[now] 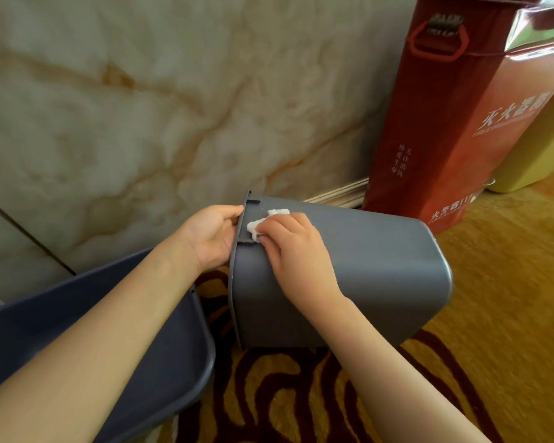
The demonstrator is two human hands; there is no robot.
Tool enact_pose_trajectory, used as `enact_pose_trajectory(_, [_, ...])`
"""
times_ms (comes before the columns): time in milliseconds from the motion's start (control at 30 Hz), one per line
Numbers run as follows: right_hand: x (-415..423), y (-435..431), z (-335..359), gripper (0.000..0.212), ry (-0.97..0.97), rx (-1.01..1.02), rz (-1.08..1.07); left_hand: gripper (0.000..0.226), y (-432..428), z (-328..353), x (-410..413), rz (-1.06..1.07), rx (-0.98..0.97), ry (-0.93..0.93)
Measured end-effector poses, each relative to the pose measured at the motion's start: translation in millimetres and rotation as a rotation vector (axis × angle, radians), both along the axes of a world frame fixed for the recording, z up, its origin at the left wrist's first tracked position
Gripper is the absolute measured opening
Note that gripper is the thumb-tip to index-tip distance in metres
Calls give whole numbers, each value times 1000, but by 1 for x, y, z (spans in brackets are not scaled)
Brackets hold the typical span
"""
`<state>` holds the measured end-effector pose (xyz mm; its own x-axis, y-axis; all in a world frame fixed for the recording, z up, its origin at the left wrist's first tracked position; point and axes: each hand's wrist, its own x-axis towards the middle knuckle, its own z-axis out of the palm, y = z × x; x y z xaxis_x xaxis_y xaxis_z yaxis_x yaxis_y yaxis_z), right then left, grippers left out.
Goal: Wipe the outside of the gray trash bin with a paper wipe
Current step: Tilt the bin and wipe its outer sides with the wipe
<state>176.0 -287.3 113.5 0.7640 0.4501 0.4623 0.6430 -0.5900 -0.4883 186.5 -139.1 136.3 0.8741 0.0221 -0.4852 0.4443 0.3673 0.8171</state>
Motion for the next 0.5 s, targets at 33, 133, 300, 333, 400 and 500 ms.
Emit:
enact_pose_trajectory(33, [2,-2,-1,17,12,9,16,35,0,0,1,6,-13,-4])
enact_pose_trajectory(133, [7,-20,-2,16,11,52,-77,35,0,0,3,19,-43,-3])
enact_pose_trajectory(300, [19,-40,3,16,25,56,-334,33,2,-1,4,15,-28,5])
enact_pose_trajectory(333, [20,-32,8,15,3,88,-319,34,2,-1,5,21,-28,1])
enact_pose_trajectory(400, [16,-5,18,12,-55,94,-173,36,3,-2,5,33,-50,-14])
enact_pose_trajectory(500, [12,33,15,16,-47,-31,15,40,8,-3,7,18,-76,-35])
